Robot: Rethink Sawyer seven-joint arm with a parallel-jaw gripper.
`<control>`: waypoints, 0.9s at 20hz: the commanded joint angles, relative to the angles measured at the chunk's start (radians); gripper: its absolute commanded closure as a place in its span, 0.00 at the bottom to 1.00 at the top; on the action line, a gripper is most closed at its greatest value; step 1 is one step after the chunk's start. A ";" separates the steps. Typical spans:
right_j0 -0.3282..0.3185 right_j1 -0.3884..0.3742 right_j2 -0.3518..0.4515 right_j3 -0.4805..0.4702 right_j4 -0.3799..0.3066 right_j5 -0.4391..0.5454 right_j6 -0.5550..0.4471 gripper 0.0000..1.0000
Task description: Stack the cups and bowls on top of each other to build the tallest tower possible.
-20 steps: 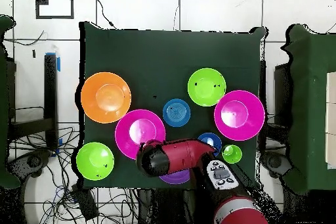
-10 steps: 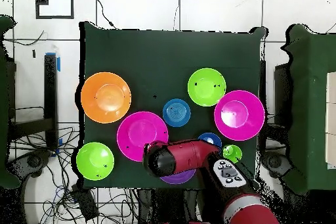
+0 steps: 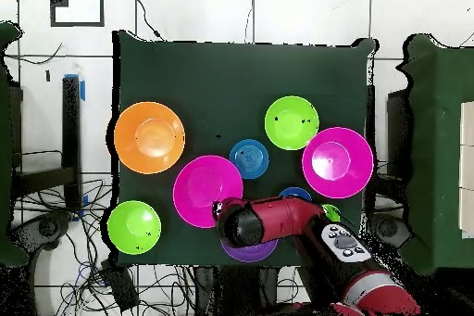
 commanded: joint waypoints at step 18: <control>-0.104 -0.155 0.204 0.067 -0.029 0.178 -0.128 0.00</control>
